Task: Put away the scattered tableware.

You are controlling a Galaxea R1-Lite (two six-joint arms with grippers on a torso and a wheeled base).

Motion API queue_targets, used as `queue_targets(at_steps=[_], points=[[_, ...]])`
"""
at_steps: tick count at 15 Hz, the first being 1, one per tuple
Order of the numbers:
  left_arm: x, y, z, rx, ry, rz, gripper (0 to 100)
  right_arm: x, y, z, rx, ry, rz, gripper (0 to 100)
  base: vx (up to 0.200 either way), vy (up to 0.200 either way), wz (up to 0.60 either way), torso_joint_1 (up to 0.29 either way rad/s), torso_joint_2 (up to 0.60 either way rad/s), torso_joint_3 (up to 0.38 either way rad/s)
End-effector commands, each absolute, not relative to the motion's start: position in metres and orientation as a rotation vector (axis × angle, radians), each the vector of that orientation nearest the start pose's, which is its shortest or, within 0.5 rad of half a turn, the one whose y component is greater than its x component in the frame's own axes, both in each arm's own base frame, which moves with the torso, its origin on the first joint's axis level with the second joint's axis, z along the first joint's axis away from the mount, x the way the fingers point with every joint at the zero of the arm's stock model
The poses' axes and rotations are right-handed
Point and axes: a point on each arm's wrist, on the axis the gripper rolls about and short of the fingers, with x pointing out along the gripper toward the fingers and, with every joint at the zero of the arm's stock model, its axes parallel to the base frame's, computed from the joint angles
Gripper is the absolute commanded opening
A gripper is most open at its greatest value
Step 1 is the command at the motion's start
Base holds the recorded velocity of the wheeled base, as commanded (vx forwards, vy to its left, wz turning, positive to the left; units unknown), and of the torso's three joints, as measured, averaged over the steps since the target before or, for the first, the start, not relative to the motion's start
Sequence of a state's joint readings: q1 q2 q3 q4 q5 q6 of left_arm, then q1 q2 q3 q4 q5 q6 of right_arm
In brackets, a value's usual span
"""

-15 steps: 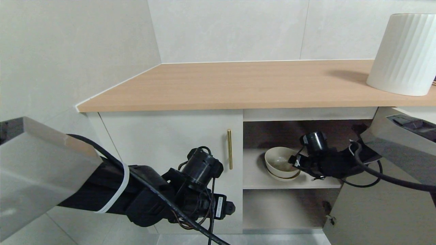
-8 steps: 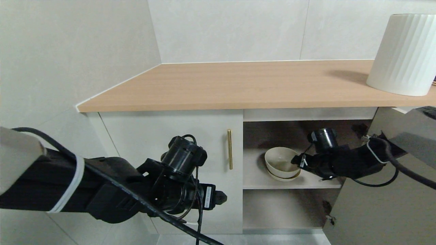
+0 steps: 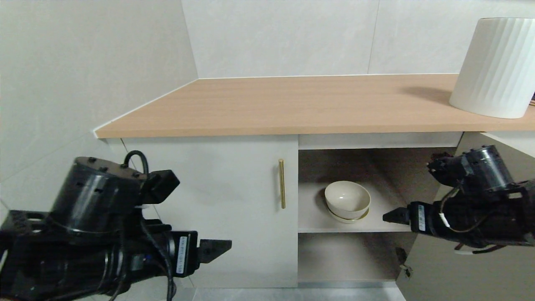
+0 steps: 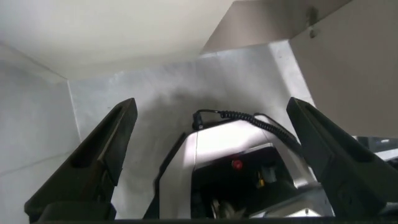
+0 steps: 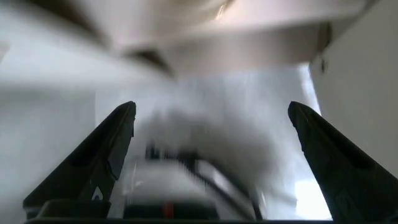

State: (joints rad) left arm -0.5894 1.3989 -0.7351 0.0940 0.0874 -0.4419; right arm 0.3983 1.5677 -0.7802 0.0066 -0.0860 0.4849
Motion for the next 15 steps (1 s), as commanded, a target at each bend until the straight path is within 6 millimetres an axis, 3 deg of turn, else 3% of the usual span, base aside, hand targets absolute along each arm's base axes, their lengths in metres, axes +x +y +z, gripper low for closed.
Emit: queue_targets(at_steps=[1, 8, 15], points=[[0.150, -0.087, 0.184, -0.203, 0.749, -0.270, 100, 0.180, 0.086, 0.183, 0.261, 0.781, 0.196, 100, 0.000, 0.000, 0.00, 0.000, 0.00, 0.000], [0.165, -0.095, 0.169, -0.155, 0.818, -0.253, 100, 0.165, 0.090, 0.177, 0.231, 0.798, 0.231, 100, 0.000, 0.000, 0.00, 0.000, 0.00, 0.000], [0.164, -0.094, 0.168, -0.150, 0.817, -0.246, 100, 0.164, 0.092, 0.174, 0.220, 0.812, 0.240, 100, -0.200, 0.000, 0.00, -0.002, 0.00, 0.004]])
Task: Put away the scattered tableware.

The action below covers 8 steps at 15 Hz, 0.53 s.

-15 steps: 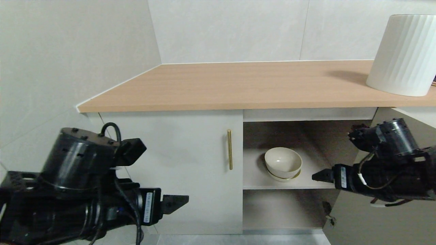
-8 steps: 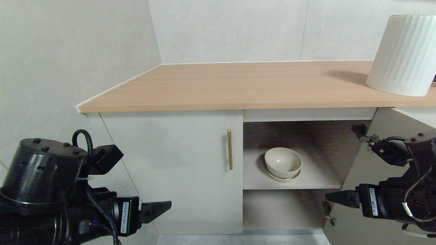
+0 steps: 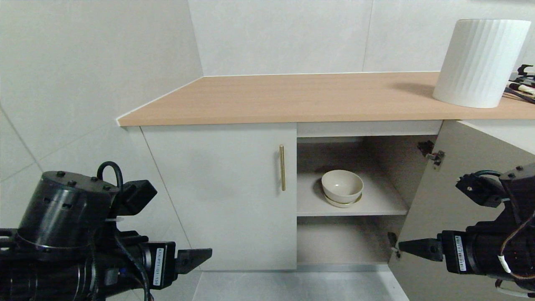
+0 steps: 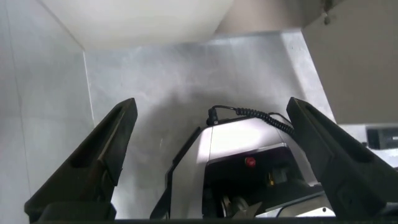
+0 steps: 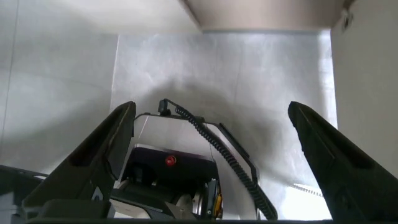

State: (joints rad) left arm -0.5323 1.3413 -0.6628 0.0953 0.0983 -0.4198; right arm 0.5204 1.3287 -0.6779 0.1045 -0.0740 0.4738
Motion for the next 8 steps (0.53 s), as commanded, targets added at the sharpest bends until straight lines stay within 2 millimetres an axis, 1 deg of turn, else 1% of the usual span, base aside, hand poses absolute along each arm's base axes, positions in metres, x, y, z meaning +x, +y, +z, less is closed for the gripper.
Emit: queue_targets(at_steps=[1, 6, 8], points=[[0.1643, -0.0942, 0.1679, -0.150, 0.817, -0.246, 100, 0.1647, 0.0928, 0.1729, 0.218, 0.818, 0.240, 100, -0.200, 0.000, 0.00, 0.002, 0.00, 0.002], [0.1643, -0.0942, 0.1673, -0.149, 0.820, -0.245, 100, 0.1656, 0.0932, 0.1707, 0.213, 0.828, 0.238, 100, -0.200, 0.000, 0.00, 0.002, 0.00, 0.006], [0.1642, -0.0941, 0.1669, -0.148, 0.822, -0.245, 100, 0.1656, 0.0932, 0.1707, 0.213, 0.828, 0.238, 100, 0.000, 0.000, 0.00, 0.000, 0.00, 0.000]])
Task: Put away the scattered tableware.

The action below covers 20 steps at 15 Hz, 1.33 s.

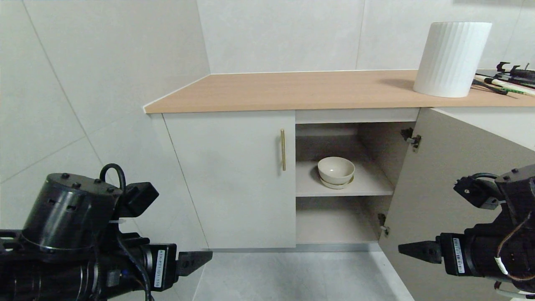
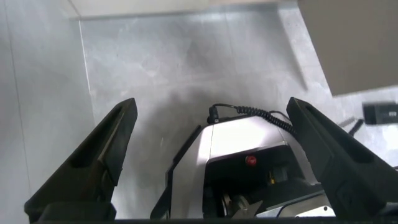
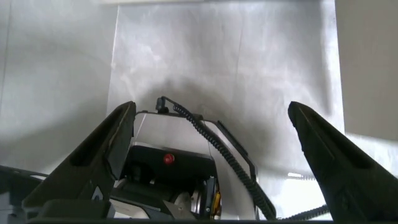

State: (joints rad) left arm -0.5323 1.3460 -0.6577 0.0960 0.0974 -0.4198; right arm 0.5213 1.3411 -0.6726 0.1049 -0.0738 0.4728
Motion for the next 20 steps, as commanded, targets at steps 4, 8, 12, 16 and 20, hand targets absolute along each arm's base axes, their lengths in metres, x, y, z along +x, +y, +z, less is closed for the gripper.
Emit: queue_targets(at_steps=[4, 8, 12, 16, 20], points=[[0.164, -0.094, 0.166, -0.146, 0.823, -0.247, 100, 0.163, 0.092, 0.167, 0.173, 0.837, 0.249, 100, 0.000, 0.000, 0.00, 0.000, 0.00, 0.000], [0.164, -0.094, 0.166, -0.144, 0.823, -0.247, 100, 0.152, 0.085, 0.167, 0.095, 0.877, 0.248, 100, 0.000, 0.000, 0.00, 0.000, 0.00, 0.000], [0.164, -0.094, 0.167, -0.143, 0.821, -0.248, 100, 0.129, 0.072, 0.184, 0.033, 0.874, 0.274, 100, 0.000, -0.150, 0.00, 0.001, 0.00, 0.002], [0.164, -0.094, 0.167, -0.143, 0.821, -0.248, 100, 0.102, 0.057, 0.187, -0.113, 0.974, 0.310, 100, 0.000, -0.200, 0.00, 0.004, 0.00, 0.002], [0.164, -0.094, 0.166, -0.143, 0.823, -0.249, 100, 0.084, 0.046, 0.192, -0.207, 1.060, 0.323, 100, 0.000, -0.200, 0.00, 0.001, 0.00, 0.002]])
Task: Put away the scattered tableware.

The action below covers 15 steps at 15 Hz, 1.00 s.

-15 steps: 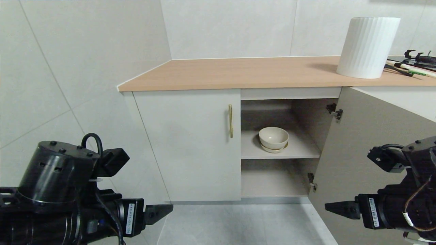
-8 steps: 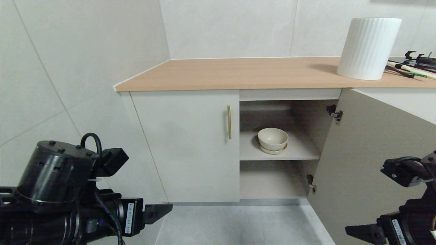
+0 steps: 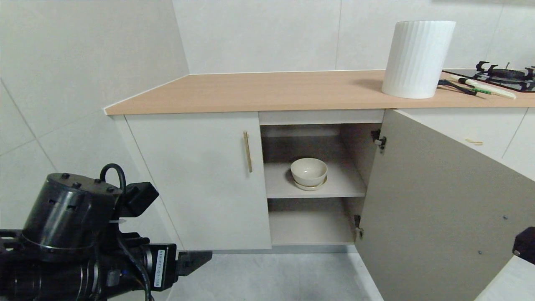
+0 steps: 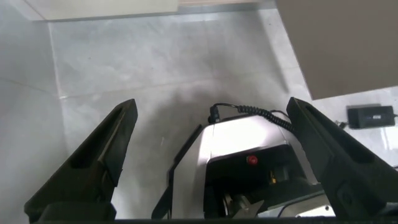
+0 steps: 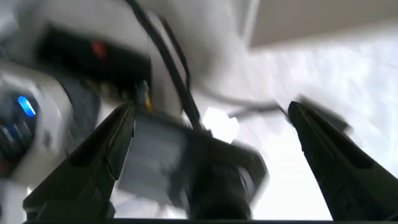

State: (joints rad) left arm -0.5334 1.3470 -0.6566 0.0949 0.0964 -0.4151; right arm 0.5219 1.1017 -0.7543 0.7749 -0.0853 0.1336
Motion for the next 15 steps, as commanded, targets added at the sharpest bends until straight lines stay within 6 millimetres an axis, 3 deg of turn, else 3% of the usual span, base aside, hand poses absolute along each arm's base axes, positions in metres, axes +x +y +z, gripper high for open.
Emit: queue_targets(at_steps=[1, 6, 9, 13, 15], points=[[0.164, -0.094, 0.167, -0.144, 0.822, -0.249, 100, 0.079, 0.043, 0.194, -0.225, 1.094, 0.309, 100, 0.000, 0.000, 0.00, 0.000, 0.00, 0.000], [0.164, -0.094, 0.166, -0.143, 0.825, -0.250, 100, 0.076, 0.031, 0.196, -0.275, 1.095, 0.113, 100, 0.000, 0.000, 0.00, 0.000, 0.00, 0.000], [0.164, -0.094, 0.166, -0.143, 0.825, -0.250, 100, 0.085, 0.020, 0.206, -0.198, 1.075, -0.025, 100, 0.000, 0.000, 0.00, 0.000, 0.00, 0.000], [0.164, -0.094, 0.166, -0.143, 0.826, -0.249, 100, 0.095, 0.014, 0.208, -0.179, 1.053, -0.083, 100, 0.000, 0.000, 0.00, 0.000, 0.00, 0.000], [0.164, -0.095, 0.165, -0.141, 0.831, -0.248, 100, 0.111, 0.005, 0.208, -0.114, 1.028, -0.183, 100, 0.000, 0.000, 0.00, 0.000, 0.00, 0.000]])
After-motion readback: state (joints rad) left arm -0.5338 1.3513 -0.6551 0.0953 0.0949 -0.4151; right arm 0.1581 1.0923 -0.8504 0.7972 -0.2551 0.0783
